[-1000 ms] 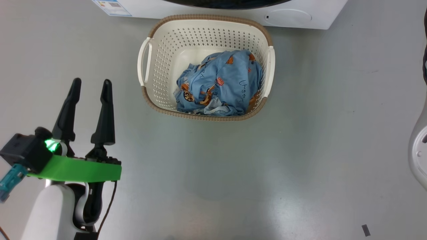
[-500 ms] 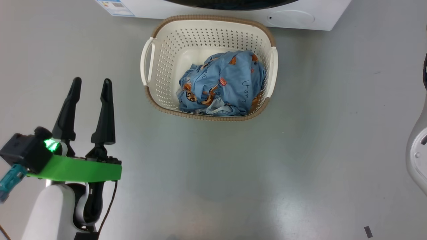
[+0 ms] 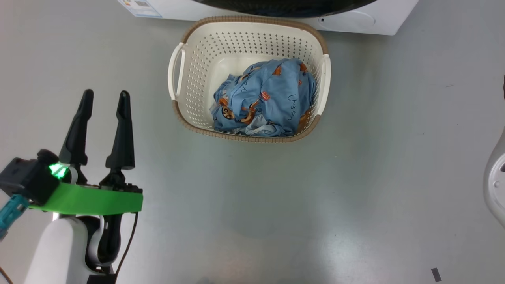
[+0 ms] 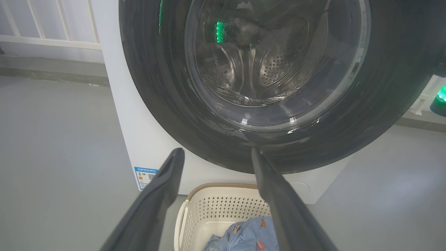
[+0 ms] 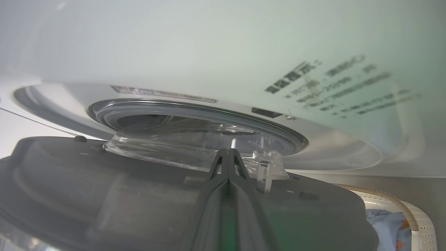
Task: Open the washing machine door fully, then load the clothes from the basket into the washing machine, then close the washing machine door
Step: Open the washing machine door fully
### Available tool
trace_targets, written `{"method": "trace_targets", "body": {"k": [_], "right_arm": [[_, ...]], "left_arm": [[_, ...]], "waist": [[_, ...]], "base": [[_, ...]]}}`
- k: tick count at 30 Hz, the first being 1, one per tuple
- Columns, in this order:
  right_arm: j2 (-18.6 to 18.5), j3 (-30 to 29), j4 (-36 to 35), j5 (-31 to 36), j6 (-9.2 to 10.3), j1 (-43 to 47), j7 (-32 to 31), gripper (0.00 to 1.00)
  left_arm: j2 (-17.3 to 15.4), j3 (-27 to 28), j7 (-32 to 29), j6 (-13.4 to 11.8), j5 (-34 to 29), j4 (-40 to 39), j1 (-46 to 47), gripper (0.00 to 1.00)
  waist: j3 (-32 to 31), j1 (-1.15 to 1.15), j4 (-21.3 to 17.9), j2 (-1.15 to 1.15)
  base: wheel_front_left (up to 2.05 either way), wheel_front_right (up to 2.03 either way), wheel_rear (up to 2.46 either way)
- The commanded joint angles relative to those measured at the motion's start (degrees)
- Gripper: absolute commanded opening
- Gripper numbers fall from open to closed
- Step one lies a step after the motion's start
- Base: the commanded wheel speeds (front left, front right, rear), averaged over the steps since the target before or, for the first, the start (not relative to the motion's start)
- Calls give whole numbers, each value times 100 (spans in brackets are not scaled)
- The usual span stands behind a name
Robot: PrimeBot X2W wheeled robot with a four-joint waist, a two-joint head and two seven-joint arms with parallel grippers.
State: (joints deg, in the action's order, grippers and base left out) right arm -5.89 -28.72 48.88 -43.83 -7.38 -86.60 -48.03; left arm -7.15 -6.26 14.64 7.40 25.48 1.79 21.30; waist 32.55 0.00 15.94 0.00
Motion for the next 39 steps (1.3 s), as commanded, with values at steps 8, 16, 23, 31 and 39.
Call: {"method": "trace_targets", "body": {"k": [8, 16, 23, 31, 39], "right_arm": [[302, 66, -324, -280, -11, 296, -691, 0], [302, -12, -336, -379, -11, 512, -1129, 0], [302, 93, -207, -673, -11, 735, -1866, 0], [302, 421, -261, -1056, -11, 1012, -2247, 0], [302, 918, -474, -1397, -11, 1442, -2568, 0]], "left_arm": [[-244, 251, 36, 9, -95, -244, -13, 100], [-272, 261, 36, 9, -127, -317, -92, 100], [-317, 251, 36, 9, -177, -367, -183, 100], [-344, 229, 36, 9, -207, -390, -235, 100], [-360, 218, 36, 9, -221, -417, -297, 100]], "waist": [[-172, 0, -132, 0], [-302, 0, -170, 0], [-509, 0, -243, 0], [-646, 0, -288, 0], [-746, 0, -288, 0]], "base": [[0, 0, 0], [0, 0, 0], [0, 0, 0], [0, 0, 0], [0, 0, 0]]}}
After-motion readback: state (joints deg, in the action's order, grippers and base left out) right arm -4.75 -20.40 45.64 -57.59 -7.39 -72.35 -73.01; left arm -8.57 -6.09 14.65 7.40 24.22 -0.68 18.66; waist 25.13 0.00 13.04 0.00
